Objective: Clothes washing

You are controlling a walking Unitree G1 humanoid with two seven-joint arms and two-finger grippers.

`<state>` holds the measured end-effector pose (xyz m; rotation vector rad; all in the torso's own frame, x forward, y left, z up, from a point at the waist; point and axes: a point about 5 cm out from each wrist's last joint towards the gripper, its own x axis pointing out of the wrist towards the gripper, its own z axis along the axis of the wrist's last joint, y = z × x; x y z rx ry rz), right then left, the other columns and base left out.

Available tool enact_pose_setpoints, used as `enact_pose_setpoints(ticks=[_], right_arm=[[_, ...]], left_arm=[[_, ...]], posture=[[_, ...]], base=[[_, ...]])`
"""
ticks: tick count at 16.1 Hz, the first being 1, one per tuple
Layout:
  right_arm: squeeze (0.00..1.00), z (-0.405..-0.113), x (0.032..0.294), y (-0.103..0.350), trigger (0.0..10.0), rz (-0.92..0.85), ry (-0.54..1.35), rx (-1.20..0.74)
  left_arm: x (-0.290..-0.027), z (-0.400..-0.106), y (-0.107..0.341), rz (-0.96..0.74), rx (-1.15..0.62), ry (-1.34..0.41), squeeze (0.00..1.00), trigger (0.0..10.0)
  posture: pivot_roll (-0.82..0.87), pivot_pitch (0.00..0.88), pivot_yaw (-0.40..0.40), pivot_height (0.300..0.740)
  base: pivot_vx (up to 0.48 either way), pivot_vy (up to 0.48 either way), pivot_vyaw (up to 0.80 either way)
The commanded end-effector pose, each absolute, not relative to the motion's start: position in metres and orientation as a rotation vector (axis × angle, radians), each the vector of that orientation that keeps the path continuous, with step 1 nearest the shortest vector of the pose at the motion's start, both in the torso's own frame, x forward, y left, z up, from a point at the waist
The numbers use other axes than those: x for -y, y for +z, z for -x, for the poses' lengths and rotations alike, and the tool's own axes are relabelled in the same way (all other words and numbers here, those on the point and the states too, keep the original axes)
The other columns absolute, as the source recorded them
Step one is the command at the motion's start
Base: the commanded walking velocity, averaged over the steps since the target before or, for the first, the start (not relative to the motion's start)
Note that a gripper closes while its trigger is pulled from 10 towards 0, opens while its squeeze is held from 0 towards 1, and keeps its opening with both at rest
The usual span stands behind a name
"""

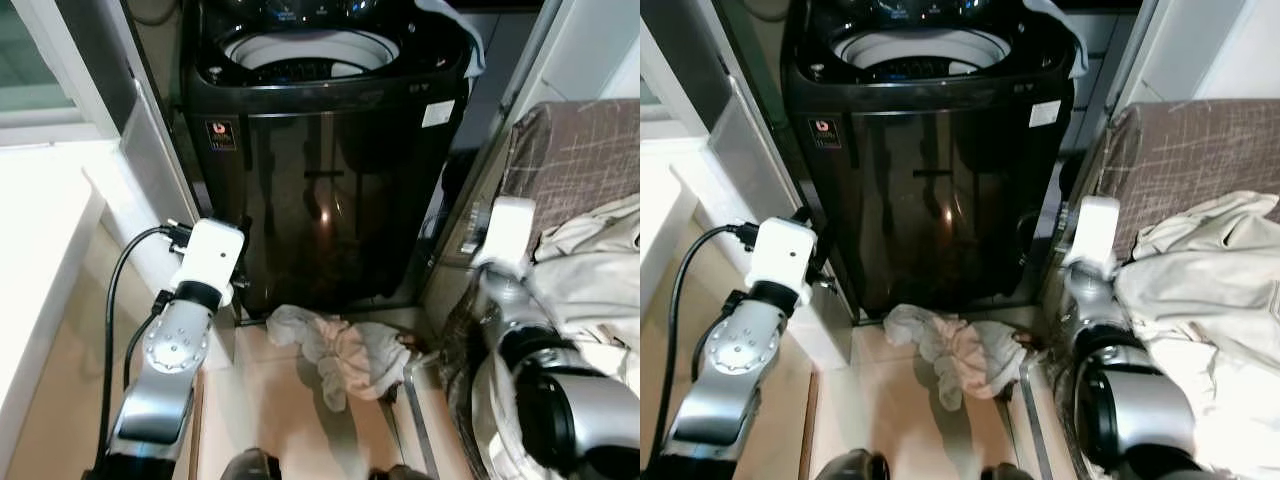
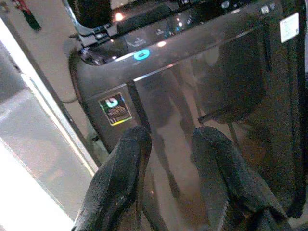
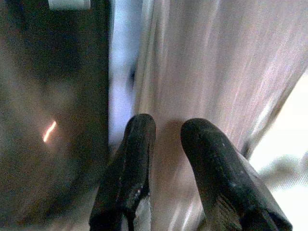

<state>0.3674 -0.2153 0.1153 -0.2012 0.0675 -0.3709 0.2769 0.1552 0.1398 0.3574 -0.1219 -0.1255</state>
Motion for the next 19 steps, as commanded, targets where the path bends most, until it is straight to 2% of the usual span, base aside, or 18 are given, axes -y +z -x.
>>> enact_pose_setpoints(ticks=[1,2,4,6,7,11,13,16,19], right_arm=[[0.14,-0.375,0.205,0.16,10.0,0.3,-0.343,0.2],[1.0,-0.374,0.207,0.177,10.0,0.308,-0.34,0.293],[1.0,-0.368,0.234,0.182,10.0,0.277,-0.439,0.3],[1.0,-0.349,0.277,0.163,10.0,0.232,-0.642,0.212],[1.0,-0.336,0.287,0.152,10.0,0.224,-0.695,0.189],[1.0,-0.286,0.277,0.126,10.0,0.271,-0.679,0.178],[1.0,-0.275,0.271,0.132,10.0,0.251,-0.68,0.195],[1.0,-0.273,0.28,0.135,10.0,0.175,-0.725,0.144],[1.0,-0.289,0.292,0.132,10.0,0.029,-0.769,0.051]], left_arm=[[-0.151,-0.281,0.14,-0.358,0.135,-0.126,0.0,10.0],[-0.148,-0.284,0.14,-0.345,0.141,-0.132,0.0,10.0],[-0.139,-0.289,0.14,-0.327,0.151,-0.159,0.0,10.0],[-0.128,-0.297,0.139,-0.318,0.158,-0.202,0.0,10.0],[-0.124,-0.3,0.139,-0.32,0.167,-0.217,0.0,10.0],[-0.117,-0.311,0.142,-0.315,0.186,-0.262,0.0,10.0],[-0.111,-0.315,0.141,-0.311,0.193,-0.295,0.0,10.0],[-0.104,-0.318,0.139,-0.309,0.199,-0.322,0.0,10.0],[-0.104,-0.32,0.138,-0.311,0.204,-0.322,0.0,10.0]], posture=[[0.03,0.069,-0.009,0.736],[0.01,0.059,-0.008,0.736],[-0.02,0.043,-0.007,0.736],[-0.07,0.022,0.003,0.736],[-0.08,0.018,0.008,0.736],[-0.16,0.013,0.046,0.736],[-0.19,0.017,0.062,0.736],[-0.2,0.017,0.067,0.736],[-0.19,0.013,0.063,0.736]], base=[[0.0,0.0,0.0],[0.0,0.0,0.0],[0.0,0.0,0.0],[0.0,0.0,0.0],[0.0,0.0,0.0],[0.0,0.0,0.0],[0.0,0.0,0.0],[0.0,0.0,0.0],[0.0,0.0,0.0]])
